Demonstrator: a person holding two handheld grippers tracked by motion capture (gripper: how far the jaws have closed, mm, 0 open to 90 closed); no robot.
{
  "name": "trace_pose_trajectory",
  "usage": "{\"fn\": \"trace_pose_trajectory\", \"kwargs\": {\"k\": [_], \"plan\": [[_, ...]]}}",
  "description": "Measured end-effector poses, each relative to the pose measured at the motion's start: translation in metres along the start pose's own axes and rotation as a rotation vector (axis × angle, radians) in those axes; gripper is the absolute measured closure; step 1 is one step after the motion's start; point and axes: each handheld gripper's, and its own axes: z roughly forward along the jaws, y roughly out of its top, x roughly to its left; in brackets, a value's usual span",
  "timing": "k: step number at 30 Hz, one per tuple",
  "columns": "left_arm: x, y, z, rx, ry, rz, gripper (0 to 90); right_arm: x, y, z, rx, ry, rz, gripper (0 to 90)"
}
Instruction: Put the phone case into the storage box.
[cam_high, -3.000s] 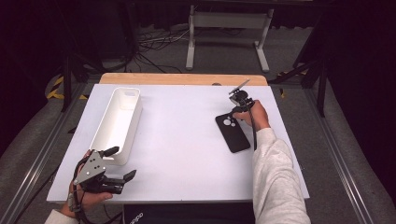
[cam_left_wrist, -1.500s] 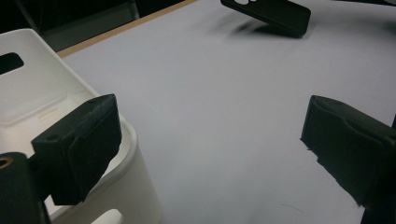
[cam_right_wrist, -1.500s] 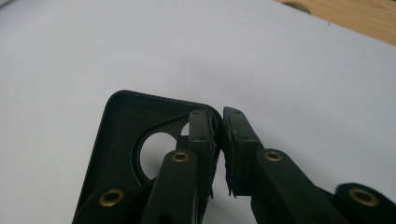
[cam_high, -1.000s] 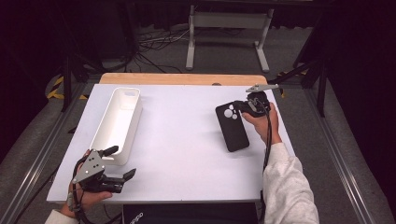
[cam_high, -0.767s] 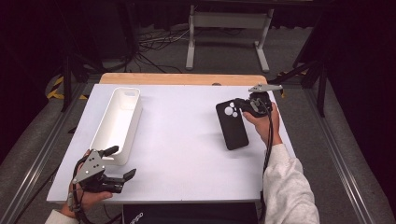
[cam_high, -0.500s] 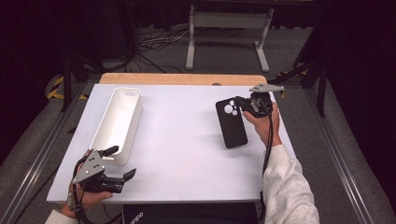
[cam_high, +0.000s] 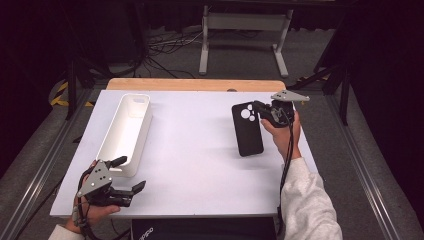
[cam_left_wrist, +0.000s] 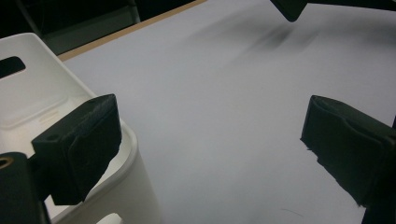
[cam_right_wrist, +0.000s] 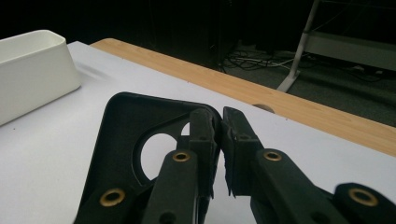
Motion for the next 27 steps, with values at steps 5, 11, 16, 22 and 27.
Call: {"fn": "trace_pose_trajectory", "kwargs": {"k": [5,11,16,22,27], "plan": [[-0.001,0.0,0.0,-0.002,0.006,-0.001,5.6,0.004,0.0,-0.006,-0.044,-0.005,0.002,83.8],[0.0,0.001,0.0,0.003,0.005,0.003,5.7,0.012,0.0,-0.012,-0.084,-0.014,-0.002,83.8],[0.0,0.002,-0.001,0.0,0.01,0.006,5.7,0.022,0.002,-0.016,-0.121,-0.008,-0.014,83.8],[0.0,0.002,0.0,-0.007,0.011,0.008,5.8,0.034,0.004,-0.018,-0.149,-0.007,-0.033,83.8],[0.0,0.005,0.0,-0.007,0.007,0.003,5.9,0.047,0.005,-0.02,-0.172,-0.002,-0.055,83.8]]}}
